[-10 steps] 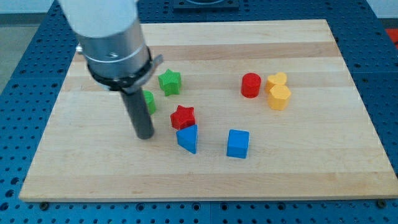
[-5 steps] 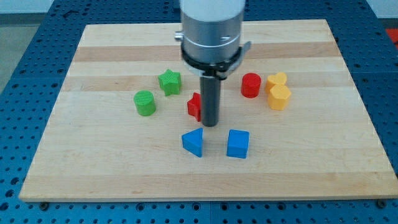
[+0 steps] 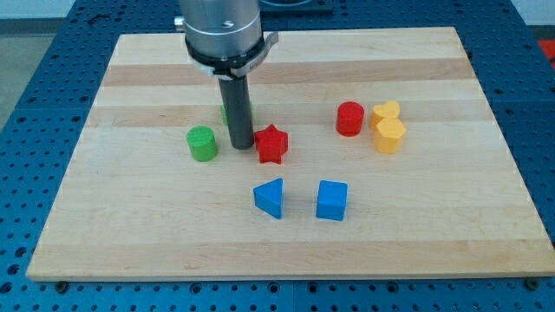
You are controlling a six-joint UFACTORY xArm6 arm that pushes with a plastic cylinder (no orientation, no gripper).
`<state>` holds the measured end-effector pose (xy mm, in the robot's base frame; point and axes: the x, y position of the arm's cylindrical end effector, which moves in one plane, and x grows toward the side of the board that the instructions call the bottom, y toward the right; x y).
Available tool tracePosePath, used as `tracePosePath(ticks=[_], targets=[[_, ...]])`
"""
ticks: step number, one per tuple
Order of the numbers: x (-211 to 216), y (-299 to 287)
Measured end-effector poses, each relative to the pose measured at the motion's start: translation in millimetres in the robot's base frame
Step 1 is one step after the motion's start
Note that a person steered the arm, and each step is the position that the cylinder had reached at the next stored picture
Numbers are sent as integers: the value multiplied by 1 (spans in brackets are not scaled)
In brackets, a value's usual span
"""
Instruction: Push the red star closer to red circle
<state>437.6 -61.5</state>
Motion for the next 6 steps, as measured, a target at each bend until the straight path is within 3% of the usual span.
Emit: tracePosePath(ticks=[2,4,6], targets=[[8,44],[29,24],[32,92]])
